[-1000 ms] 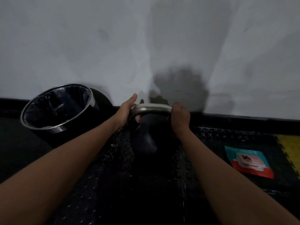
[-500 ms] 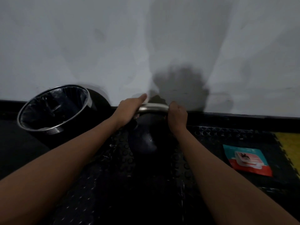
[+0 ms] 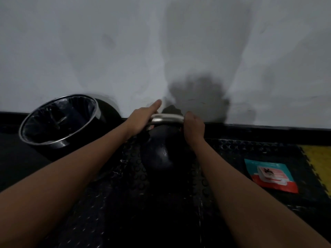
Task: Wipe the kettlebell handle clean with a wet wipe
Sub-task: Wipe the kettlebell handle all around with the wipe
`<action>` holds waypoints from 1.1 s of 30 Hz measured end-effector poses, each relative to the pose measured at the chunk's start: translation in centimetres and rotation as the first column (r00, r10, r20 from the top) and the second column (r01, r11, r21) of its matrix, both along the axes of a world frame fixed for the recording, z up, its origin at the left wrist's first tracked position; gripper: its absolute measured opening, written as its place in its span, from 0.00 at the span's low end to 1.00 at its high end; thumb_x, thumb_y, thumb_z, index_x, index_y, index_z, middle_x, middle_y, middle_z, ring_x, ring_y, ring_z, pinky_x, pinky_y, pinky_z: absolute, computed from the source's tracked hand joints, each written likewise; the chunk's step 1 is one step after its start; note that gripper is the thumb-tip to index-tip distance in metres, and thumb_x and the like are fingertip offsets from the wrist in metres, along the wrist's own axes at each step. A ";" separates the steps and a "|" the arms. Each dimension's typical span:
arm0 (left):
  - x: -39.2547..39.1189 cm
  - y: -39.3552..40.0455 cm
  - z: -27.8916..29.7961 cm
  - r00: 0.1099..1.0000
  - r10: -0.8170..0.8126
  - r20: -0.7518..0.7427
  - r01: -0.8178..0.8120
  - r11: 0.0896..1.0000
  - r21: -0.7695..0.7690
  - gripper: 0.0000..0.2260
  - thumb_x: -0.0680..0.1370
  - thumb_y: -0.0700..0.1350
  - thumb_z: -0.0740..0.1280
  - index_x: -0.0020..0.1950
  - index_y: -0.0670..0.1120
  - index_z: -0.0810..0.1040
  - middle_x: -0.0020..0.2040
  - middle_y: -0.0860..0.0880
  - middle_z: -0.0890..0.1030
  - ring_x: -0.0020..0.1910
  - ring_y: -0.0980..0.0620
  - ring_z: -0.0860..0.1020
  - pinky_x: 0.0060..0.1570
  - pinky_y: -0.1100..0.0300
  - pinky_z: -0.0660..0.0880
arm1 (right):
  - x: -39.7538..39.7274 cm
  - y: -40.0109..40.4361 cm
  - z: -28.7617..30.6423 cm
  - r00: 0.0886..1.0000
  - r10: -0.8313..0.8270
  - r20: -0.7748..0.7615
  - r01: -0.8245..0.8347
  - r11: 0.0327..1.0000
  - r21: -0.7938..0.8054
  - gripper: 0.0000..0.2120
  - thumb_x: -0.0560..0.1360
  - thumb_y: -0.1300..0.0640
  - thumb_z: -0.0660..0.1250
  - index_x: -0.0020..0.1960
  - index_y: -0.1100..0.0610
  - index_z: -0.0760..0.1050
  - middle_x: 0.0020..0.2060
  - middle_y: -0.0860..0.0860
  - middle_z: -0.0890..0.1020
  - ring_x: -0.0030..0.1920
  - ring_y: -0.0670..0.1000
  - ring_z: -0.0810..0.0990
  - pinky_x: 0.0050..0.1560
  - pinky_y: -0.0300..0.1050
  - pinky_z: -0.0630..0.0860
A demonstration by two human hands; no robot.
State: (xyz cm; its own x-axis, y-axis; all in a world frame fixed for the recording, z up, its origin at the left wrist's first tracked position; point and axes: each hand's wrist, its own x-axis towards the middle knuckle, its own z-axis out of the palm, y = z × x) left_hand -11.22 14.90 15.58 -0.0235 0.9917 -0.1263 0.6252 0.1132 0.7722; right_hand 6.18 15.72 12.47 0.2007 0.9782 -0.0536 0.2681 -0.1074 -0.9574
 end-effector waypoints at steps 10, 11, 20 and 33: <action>0.6 -0.2 1.0 0.999 -0.001 0.046 0.004 0.998 -0.056 0.37 0.78 0.70 0.43 0.42 0.45 0.80 0.34 0.43 0.79 0.35 0.46 0.78 0.44 0.52 0.74 | 0.0 0.0 0.1 1.000 0.024 0.000 -0.024 0.999 -0.036 0.25 0.70 0.47 0.50 0.42 0.64 0.77 0.45 0.65 0.81 0.48 0.61 0.79 0.49 0.49 0.73; 1.3 -0.3 1.5 0.994 -0.031 -0.108 0.032 0.999 0.009 0.35 0.78 0.70 0.43 0.45 0.48 0.81 0.40 0.46 0.81 0.43 0.46 0.79 0.53 0.50 0.73 | 0.1 0.2 0.0 0.999 0.042 0.000 -0.042 0.997 -0.059 0.22 0.72 0.48 0.51 0.43 0.63 0.77 0.46 0.65 0.81 0.48 0.61 0.79 0.48 0.47 0.73; -1.2 -0.7 -0.8 0.875 0.182 0.449 -0.071 0.965 -0.252 0.39 0.77 0.71 0.42 0.43 0.38 0.75 0.27 0.40 0.73 0.24 0.45 0.71 0.27 0.59 0.70 | 0.3 0.3 -0.3 0.999 0.043 -0.023 -0.045 0.995 -0.086 0.18 0.75 0.51 0.53 0.42 0.63 0.75 0.48 0.65 0.81 0.49 0.62 0.79 0.46 0.48 0.73; -1.7 -0.6 -2.1 0.940 0.069 0.334 -0.032 0.993 -0.113 0.42 0.76 0.73 0.44 0.34 0.37 0.77 0.28 0.38 0.74 0.26 0.44 0.73 0.33 0.57 0.71 | 0.2 0.4 -0.5 1.000 0.027 0.015 -0.026 0.998 -0.064 0.21 0.76 0.51 0.52 0.43 0.64 0.77 0.46 0.65 0.81 0.48 0.60 0.78 0.42 0.45 0.64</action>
